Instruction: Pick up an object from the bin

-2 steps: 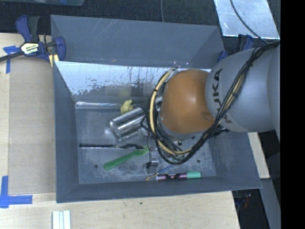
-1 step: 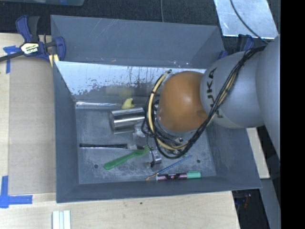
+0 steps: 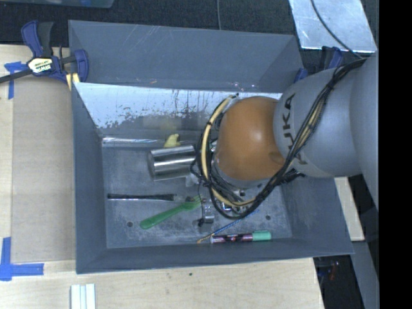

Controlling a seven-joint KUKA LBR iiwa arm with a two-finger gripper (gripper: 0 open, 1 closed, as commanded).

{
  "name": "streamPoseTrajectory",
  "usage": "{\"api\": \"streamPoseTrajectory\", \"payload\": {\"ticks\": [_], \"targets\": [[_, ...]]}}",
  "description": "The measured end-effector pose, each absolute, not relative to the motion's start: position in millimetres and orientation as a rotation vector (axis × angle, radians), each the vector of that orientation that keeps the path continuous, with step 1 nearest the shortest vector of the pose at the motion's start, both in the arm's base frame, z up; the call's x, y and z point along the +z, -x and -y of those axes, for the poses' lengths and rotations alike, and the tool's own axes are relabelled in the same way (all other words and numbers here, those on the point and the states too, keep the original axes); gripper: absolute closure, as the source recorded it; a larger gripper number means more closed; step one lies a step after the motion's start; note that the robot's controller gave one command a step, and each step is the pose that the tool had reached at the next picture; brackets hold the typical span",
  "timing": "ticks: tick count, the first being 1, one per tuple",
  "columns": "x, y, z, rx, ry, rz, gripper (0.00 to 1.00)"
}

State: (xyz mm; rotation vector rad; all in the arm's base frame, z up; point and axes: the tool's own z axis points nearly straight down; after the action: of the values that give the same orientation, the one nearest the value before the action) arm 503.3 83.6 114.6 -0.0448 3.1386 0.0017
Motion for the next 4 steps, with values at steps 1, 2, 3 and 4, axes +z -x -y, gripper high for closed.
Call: {"api": "streamPoseTrajectory", "payload": {"ticks": [1, 2, 3, 4], "targets": [[87, -505.7, -72, -0.001, 0.368, -3.127, 0.0], [114, -506.2, -74, 0.002, 0.071, -3.133, 1.0], [114, -506.2, -74, 0.002, 0.07, -3.133, 1.0], [114, -492.8, -79, 0.003, 0.079, -3.132, 1.0]]}}
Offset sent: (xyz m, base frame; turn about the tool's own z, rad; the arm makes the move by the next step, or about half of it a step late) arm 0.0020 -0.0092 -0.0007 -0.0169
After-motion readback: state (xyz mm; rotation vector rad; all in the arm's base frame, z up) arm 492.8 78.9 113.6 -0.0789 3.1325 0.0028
